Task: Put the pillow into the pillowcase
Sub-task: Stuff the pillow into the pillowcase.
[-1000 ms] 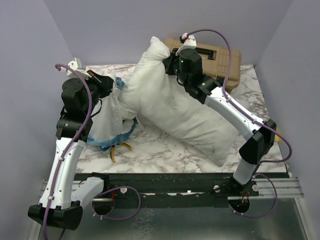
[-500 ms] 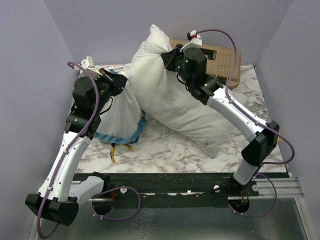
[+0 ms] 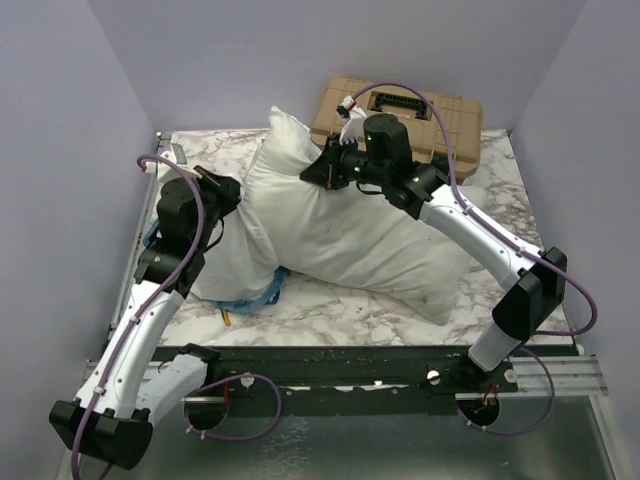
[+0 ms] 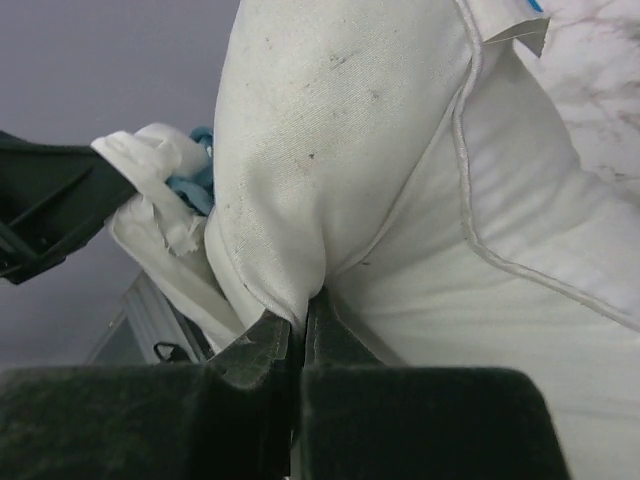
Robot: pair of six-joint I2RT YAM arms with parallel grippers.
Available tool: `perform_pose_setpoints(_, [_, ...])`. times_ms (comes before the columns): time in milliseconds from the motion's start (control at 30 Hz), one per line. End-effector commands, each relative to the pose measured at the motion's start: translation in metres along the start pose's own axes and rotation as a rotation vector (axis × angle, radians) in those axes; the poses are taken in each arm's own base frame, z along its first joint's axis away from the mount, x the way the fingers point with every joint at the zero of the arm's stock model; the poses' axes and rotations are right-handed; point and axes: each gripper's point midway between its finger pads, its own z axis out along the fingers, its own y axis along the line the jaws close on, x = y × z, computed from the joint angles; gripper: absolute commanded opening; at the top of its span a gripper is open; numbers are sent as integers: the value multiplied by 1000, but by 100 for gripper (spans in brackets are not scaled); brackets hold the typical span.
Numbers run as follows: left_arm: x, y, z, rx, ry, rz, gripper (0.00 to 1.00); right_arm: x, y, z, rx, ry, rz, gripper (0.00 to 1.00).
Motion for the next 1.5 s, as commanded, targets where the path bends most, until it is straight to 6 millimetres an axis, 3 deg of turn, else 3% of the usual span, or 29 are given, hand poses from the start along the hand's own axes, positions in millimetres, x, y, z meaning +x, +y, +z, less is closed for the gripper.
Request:
perform_pose_setpoints(0, [-18, 14, -16, -46, -102, 74, 0, 53, 21, -8, -196, 257, 54, 0])
perform_pose_setpoints(233, [-34, 16, -26, -59, -149, 175, 0, 51, 25, -10, -333, 354, 123, 0])
perform_pose_setpoints(400, [-39, -11, -14, 32, -125, 264, 0, 25, 47, -15, -427, 344, 66, 0])
perform_pose_setpoints(500, [-50, -25, -6, 63, -156, 283, 0, 20, 55, -21, -468, 381, 38, 0])
perform_pose_setpoints(700, [-58, -55, 14, 170, -190, 259, 0, 48, 49, -34, -478, 481, 41, 0])
perform_pose_setpoints(800, [-60, -58, 23, 173, -200, 274, 0, 67, 44, -44, -484, 534, 26, 0])
perform_pose_setpoints(900, [-65, -52, 28, 137, -225, 306, 0, 77, 42, -55, -484, 553, 8, 0])
perform_pose_setpoints(1033, [-54, -45, 29, 136, -198, 362, 0, 88, 42, -58, -515, 575, 40, 0])
perform_pose_setpoints(1267, [-27, -35, 24, 181, -126, 400, 0, 90, 30, -40, -443, 571, 59, 0])
perform_pose_setpoints(1367, [-8, -11, 16, 143, -92, 383, 1, 90, 22, -33, -384, 548, 57, 0])
perform_pose_setpoints(1467, [9, 20, 3, 91, -85, 401, 13, 91, 19, -34, -363, 521, 58, 0])
